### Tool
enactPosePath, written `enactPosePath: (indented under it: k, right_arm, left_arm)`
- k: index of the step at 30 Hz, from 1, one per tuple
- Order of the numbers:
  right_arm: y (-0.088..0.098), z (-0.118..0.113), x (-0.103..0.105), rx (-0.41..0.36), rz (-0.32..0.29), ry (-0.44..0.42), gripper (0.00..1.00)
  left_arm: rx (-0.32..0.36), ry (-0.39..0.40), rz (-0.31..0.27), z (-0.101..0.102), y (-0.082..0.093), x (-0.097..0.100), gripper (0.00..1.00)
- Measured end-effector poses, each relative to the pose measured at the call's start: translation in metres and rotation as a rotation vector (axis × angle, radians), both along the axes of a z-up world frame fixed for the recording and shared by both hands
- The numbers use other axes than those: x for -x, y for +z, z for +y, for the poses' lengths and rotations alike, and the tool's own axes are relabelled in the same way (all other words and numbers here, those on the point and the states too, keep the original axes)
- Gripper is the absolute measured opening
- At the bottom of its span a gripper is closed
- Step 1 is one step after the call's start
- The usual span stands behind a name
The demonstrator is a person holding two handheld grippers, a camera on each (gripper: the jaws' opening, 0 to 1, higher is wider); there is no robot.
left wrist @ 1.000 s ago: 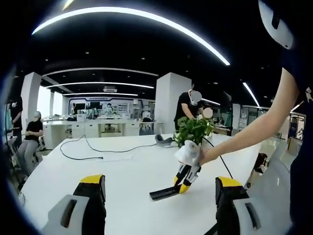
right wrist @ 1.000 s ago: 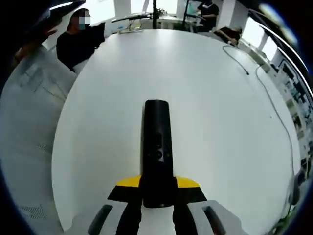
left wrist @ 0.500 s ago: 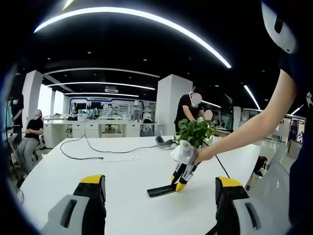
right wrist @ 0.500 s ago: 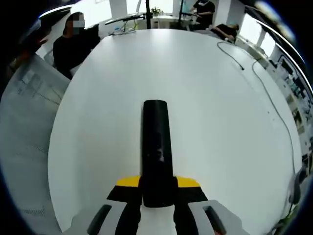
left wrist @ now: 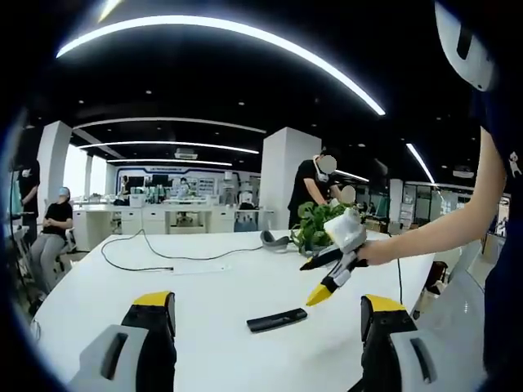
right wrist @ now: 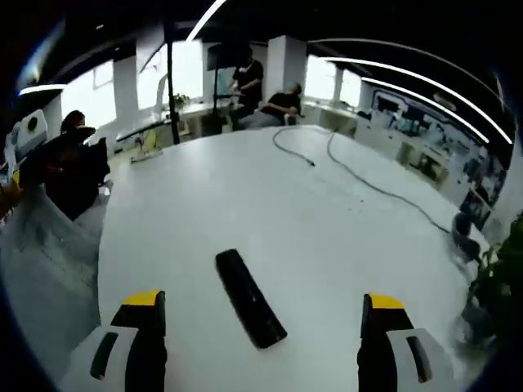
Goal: Press the specified remote control buttons in sequence, fully releasing each button before pressing the next.
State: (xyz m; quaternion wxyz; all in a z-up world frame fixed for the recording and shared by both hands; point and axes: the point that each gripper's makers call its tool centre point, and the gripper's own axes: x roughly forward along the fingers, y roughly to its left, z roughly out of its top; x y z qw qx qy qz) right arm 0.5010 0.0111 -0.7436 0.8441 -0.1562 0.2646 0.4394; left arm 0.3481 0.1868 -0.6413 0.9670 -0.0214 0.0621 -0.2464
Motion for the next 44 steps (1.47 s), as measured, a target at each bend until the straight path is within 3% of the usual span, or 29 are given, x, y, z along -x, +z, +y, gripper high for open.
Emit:
enactPosePath:
  k: [8, 14, 18, 29, 35, 44]
  right_arm:
    - [0.054, -0.03, 0.045, -0.157, -0.093, -0.179, 0.99]
    - [0.067, -0.06, 0.078, -0.098, -0.172, -0.259, 0.99]
    - [0.074, -0.072, 0.098, -0.138, -0.179, -0.307, 0.99]
    - [0.061, -0.091, 0.128, -0.158, -0.169, -0.379, 0.99]
    - [0.044, -0.088, 0.142, -0.202, -0.106, -0.406, 0.99]
    - [0.038, -0.079, 0.148, -0.157, -0.109, -0.36, 0.99]
  left_arm:
    - [-0.019, 0.004, -0.007, 0.0, 0.0, 0.001, 0.99]
    - [-0.022, 0.007, -0.008, 0.0, -0.001, 0.001, 0.99]
    - [-0.032, 0.013, -0.007, 0.001, -0.002, 0.002, 0.99]
    - [-0.034, 0.024, -0.002, 0.002, -0.004, 0.004, 0.98]
    - [-0.039, 0.04, -0.001, 0.004, -0.006, 0.003, 0.98]
    - [-0.036, 0.054, 0.016, 0.007, -0.009, 0.002, 0.98]
